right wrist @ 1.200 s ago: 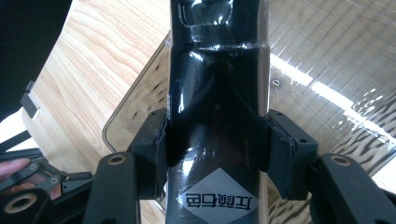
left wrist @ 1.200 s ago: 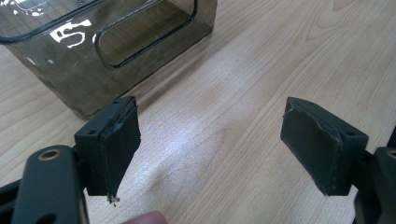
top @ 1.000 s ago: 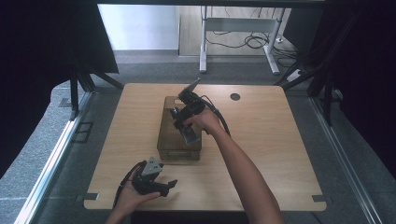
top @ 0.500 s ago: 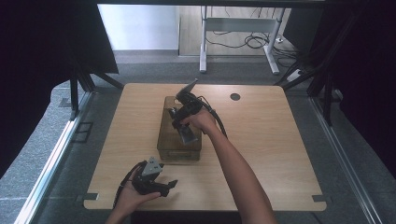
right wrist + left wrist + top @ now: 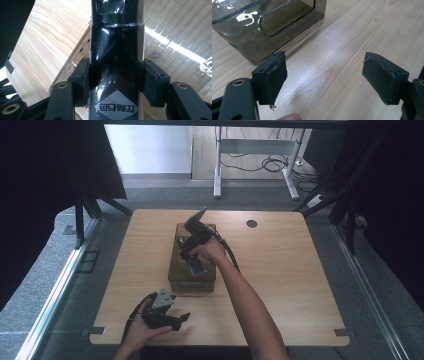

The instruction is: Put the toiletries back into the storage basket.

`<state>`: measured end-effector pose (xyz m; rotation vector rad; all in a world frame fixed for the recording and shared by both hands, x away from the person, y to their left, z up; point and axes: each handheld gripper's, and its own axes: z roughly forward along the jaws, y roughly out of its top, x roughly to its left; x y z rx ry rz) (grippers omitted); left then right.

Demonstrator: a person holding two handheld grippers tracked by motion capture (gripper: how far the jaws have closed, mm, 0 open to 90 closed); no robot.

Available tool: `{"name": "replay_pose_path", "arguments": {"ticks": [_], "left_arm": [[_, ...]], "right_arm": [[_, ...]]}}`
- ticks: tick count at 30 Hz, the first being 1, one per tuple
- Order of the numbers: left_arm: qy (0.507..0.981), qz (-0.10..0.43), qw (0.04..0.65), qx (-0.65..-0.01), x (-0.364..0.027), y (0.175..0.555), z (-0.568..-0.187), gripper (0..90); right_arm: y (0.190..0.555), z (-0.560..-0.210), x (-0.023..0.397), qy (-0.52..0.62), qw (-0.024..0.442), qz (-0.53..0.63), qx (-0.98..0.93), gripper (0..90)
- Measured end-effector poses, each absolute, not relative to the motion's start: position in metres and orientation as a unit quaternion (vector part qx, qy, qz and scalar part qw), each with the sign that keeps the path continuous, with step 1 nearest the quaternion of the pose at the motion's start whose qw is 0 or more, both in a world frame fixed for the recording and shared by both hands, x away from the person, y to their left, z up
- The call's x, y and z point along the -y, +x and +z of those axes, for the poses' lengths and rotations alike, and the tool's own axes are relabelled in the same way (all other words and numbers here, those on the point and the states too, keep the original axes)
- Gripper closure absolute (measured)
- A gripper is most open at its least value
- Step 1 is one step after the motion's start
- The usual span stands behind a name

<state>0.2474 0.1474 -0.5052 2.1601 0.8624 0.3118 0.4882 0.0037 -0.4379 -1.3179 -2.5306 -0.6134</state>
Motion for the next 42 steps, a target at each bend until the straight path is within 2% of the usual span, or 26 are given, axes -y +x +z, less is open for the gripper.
{"name": "replay_pose_path", "arguments": {"ticks": [42], "left_arm": [[0.855, 0.119, 0.381, -0.332, -0.142, 0.247, -0.508, 20.0]], "right_arm": [[0.492, -0.45, -0.015, -0.454, 0.109, -0.201, 0.861, 45.9]]}}
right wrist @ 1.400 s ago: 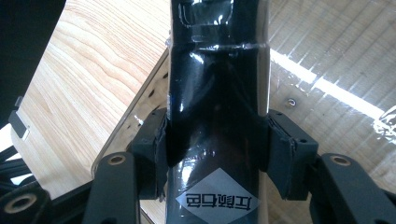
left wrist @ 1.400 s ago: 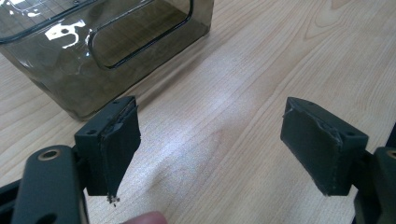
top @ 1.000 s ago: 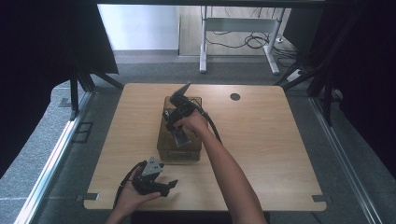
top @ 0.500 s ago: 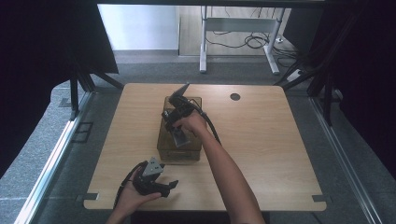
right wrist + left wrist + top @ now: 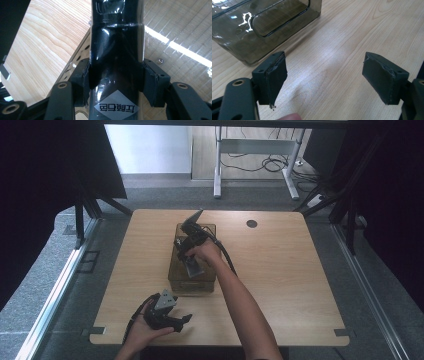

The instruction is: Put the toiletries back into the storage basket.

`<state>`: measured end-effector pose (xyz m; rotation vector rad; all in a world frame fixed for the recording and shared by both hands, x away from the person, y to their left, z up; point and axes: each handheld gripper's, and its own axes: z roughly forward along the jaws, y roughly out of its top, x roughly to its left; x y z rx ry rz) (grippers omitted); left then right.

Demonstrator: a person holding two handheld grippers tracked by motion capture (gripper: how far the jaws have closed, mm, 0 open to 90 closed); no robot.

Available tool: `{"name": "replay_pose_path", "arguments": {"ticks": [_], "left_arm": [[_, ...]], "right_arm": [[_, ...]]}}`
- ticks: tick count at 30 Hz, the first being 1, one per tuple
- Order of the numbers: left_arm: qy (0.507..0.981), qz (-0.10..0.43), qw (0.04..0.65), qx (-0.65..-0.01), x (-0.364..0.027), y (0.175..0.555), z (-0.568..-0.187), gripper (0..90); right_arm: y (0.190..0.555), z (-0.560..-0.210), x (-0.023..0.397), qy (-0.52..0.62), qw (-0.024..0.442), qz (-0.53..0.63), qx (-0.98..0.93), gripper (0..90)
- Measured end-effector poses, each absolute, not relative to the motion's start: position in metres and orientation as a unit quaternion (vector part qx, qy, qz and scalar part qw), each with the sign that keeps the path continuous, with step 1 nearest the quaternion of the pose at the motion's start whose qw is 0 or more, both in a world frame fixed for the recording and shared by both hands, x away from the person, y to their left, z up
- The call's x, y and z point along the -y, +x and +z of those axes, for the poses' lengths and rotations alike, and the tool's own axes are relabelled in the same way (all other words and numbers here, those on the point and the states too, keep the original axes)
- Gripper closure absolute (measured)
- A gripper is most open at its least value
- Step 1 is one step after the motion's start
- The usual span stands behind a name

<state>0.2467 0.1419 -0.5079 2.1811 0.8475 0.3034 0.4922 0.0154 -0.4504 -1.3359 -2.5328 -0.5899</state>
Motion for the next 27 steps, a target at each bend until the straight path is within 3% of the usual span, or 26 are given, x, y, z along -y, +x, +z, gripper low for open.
{"name": "replay_pose_path", "arguments": {"ticks": [27], "left_arm": [[0.864, 0.113, 0.368, -0.325, -0.1363, 0.2469, -0.5126, 19.9]], "right_arm": [[0.4892, -0.4574, -0.0184, -0.447, 0.104, -0.194, 0.867, 45.8]]}}
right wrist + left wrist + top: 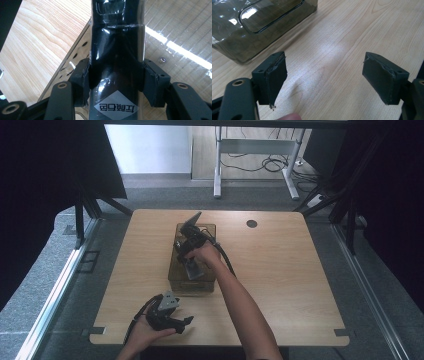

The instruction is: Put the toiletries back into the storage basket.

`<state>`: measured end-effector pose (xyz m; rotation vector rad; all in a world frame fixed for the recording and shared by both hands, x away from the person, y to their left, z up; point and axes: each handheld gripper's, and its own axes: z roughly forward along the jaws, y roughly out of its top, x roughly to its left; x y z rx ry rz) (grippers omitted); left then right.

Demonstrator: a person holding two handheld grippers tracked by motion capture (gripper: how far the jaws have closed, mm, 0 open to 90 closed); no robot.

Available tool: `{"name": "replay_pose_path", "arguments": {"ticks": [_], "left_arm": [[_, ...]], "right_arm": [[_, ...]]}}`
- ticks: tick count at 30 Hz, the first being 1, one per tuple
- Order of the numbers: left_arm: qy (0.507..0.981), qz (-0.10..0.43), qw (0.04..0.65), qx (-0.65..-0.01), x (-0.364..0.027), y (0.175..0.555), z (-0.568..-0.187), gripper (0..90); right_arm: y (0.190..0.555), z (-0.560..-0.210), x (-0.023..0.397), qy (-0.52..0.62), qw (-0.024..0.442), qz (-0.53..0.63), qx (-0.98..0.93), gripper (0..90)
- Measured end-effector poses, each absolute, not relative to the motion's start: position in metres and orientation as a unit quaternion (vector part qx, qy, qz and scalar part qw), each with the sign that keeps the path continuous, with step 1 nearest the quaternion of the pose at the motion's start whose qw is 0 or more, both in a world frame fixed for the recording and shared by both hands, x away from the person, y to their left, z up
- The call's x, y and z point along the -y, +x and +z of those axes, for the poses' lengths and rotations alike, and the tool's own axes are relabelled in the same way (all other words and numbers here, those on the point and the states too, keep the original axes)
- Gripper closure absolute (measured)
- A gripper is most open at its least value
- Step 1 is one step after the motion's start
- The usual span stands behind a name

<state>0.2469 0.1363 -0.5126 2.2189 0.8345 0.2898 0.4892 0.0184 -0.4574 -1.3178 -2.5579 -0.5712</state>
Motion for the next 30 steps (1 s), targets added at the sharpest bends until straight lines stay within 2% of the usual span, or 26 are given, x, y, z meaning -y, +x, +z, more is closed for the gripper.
{"name": "replay_pose_path", "arguments": {"ticks": [30], "left_arm": [[0.876, 0.106, 0.352, -0.312, -0.1285, 0.2463, -0.5191, 19.4]], "right_arm": [[0.4878, -0.462, -0.025, -0.442, 0.109, -0.198, 0.868, 45.9]]}}
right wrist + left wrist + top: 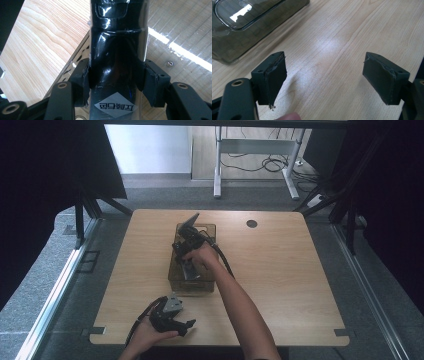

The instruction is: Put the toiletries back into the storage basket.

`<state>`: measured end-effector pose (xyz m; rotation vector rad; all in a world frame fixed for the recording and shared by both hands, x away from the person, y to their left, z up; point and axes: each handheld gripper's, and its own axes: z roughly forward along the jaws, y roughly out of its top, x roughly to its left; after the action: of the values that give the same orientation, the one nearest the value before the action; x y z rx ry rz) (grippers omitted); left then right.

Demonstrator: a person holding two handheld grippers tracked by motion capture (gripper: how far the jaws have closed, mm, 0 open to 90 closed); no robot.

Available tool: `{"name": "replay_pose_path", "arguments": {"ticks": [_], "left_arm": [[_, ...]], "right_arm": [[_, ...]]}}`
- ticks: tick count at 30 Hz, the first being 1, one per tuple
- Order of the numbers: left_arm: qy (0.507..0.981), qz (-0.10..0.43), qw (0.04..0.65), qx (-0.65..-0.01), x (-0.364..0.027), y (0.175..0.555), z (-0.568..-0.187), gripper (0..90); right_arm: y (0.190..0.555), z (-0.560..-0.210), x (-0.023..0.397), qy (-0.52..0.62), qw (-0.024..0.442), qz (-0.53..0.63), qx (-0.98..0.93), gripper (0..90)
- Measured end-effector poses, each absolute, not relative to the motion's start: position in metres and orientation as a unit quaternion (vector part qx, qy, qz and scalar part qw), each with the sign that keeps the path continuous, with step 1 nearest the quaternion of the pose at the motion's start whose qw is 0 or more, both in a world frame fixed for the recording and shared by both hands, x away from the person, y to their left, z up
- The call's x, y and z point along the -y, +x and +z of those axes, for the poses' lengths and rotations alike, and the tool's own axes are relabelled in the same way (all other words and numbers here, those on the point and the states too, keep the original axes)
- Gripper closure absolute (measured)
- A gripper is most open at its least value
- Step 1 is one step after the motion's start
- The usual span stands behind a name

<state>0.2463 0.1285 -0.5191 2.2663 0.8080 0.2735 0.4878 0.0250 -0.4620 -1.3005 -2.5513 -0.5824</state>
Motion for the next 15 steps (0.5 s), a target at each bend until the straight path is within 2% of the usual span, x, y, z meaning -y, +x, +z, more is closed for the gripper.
{"name": "replay_pose_path", "arguments": {"ticks": [15], "left_arm": [[0.875, 0.107, 0.354, -0.313, -0.1298, 0.2465, -0.518, 19.5]], "right_arm": [[0.4927, -0.4598, -0.0179, -0.468, 0.112, -0.205, 0.852, 46.3]]}}
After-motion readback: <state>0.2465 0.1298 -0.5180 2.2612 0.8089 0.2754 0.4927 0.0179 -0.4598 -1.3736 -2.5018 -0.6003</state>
